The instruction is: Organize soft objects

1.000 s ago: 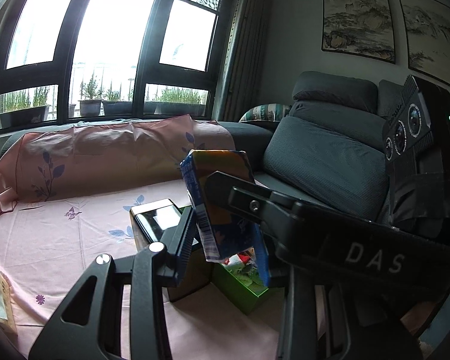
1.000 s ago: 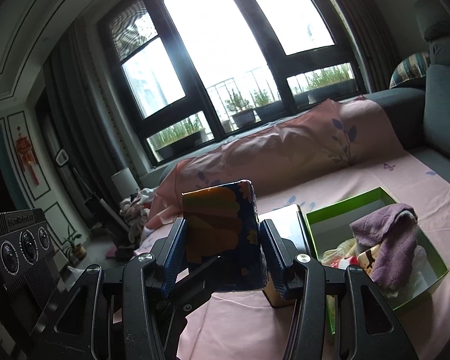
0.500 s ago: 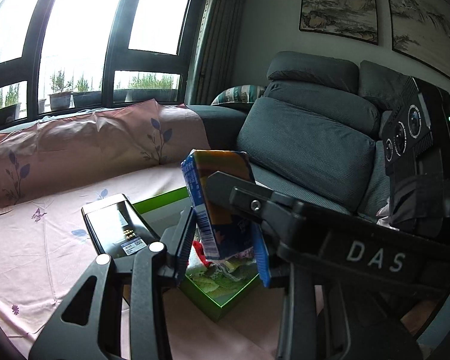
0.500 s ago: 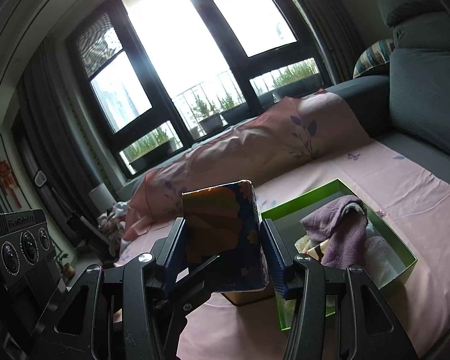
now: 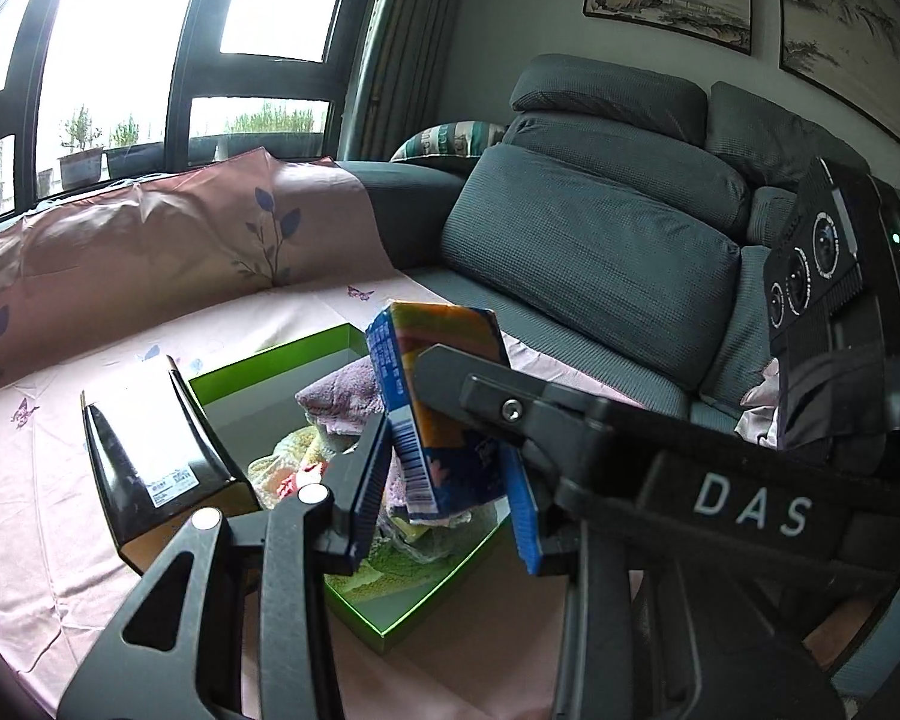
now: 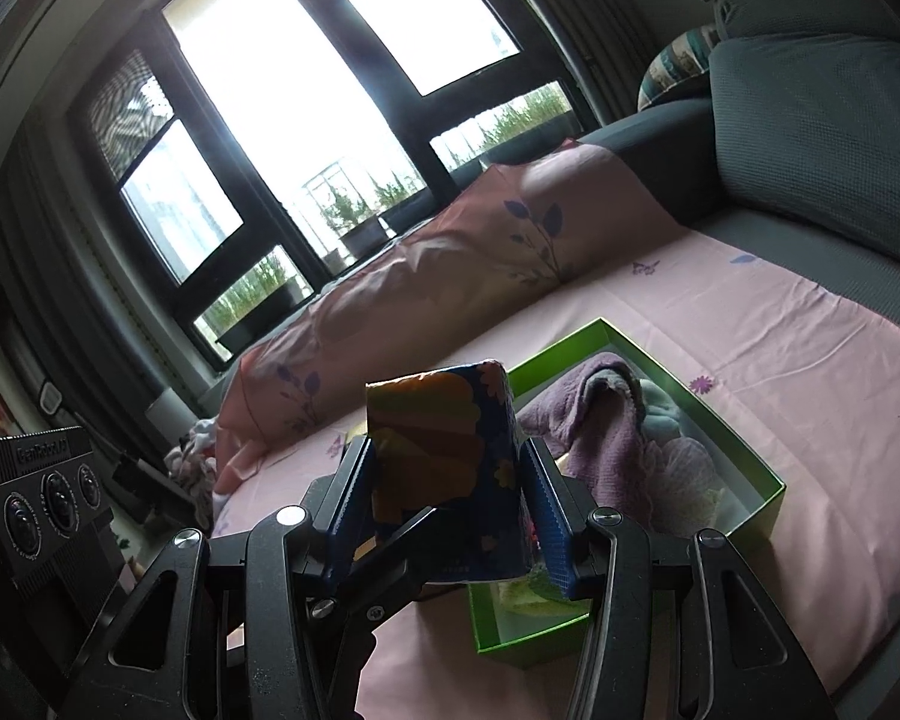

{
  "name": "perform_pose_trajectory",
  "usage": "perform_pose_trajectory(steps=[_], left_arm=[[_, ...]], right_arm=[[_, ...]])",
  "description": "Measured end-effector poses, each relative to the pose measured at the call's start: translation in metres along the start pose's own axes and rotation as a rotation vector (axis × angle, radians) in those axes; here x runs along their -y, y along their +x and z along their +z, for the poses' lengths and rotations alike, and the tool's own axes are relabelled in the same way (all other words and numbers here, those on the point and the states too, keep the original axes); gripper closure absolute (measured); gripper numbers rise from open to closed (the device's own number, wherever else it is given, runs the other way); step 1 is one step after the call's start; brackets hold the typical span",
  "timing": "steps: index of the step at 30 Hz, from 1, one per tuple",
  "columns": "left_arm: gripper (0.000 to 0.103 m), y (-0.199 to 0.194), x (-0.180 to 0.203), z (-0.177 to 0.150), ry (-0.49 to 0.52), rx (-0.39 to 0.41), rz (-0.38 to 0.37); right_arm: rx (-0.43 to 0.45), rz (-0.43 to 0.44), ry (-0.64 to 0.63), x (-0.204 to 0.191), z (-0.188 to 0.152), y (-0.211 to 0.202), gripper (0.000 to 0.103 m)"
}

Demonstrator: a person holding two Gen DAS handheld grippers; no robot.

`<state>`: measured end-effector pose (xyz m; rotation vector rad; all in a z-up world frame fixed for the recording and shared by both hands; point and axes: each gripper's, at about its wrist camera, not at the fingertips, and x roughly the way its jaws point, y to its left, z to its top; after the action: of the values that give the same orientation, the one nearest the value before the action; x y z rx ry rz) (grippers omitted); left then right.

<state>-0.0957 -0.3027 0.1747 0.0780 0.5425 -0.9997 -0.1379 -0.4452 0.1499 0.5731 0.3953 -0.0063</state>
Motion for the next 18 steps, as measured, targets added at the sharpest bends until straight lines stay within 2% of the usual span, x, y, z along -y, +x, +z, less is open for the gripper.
perform_pose_trajectory(steps=[8,13,18], left_arm=[[0.069,0.027,0.004,-0.002,-0.012,-0.06,-0.028],[0.069,0.046,-0.001,-0.007,-0.054,-0.106,-0.041],[0.069,0.065,-0.007,-0.01,-0.075,-0.159,-0.029]], right_arm=[[-0.027,-0.035,0.061,0.025,0.0,0.006,0.05],[-0.062,-0.059,0.098,0.039,-0.002,0.016,0.05],[-0.107,-0.066,0.129,0.052,-0.005,0.03,0.05]])
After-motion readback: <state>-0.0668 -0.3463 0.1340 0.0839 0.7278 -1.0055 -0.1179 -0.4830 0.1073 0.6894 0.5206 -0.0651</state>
